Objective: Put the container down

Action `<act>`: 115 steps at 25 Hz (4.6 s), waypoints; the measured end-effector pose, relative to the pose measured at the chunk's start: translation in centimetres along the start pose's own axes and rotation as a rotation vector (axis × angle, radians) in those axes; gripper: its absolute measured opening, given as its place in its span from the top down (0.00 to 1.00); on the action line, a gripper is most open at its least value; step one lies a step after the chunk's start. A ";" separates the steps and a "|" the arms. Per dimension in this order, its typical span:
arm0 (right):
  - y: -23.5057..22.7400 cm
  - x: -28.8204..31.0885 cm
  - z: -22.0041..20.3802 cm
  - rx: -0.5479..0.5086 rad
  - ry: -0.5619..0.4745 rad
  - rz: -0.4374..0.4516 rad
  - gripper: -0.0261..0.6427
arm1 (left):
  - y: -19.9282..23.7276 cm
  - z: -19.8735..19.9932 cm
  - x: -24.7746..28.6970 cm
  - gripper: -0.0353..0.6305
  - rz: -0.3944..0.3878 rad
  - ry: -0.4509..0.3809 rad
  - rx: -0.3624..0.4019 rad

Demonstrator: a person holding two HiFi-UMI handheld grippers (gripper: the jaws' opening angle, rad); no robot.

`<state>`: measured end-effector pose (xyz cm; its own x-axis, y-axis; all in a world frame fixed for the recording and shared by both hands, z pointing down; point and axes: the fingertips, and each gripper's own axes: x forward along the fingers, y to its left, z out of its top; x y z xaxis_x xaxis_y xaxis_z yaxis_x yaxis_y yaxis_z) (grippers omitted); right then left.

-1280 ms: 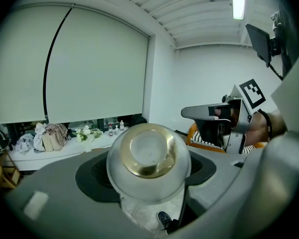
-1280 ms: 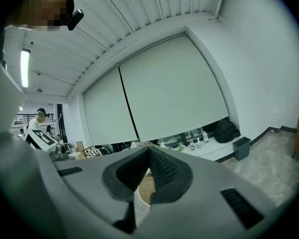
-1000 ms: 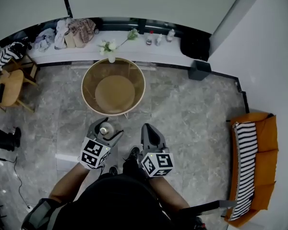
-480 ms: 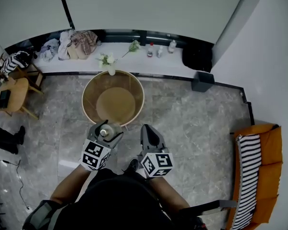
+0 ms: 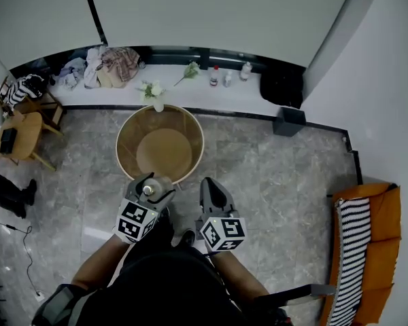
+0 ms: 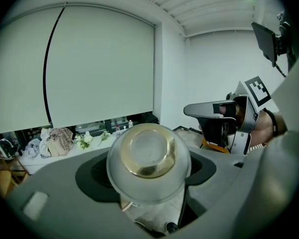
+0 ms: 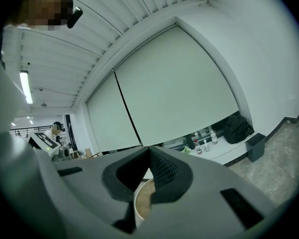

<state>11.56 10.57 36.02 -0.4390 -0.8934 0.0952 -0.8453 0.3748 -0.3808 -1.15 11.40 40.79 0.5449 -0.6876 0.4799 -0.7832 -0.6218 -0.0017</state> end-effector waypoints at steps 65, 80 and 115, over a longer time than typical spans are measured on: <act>-20.0 34.4 -10.0 -0.037 0.282 -0.282 0.96 | 24.8 -7.1 37.6 0.44 -0.151 0.243 0.087; -25.8 36.8 -15.8 0.013 0.355 -0.285 0.96 | 25.1 -16.1 48.9 0.44 -0.138 0.350 0.102; -31.0 38.4 -24.9 0.042 0.449 -0.304 0.96 | 28.5 -28.2 61.4 0.43 -0.112 0.447 0.100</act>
<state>13.37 -29.17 74.38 -0.2713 -0.7630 0.5867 -0.9456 0.0974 -0.3106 1.56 -38.00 94.94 0.4244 -0.3992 0.8127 -0.6824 -0.7310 -0.0027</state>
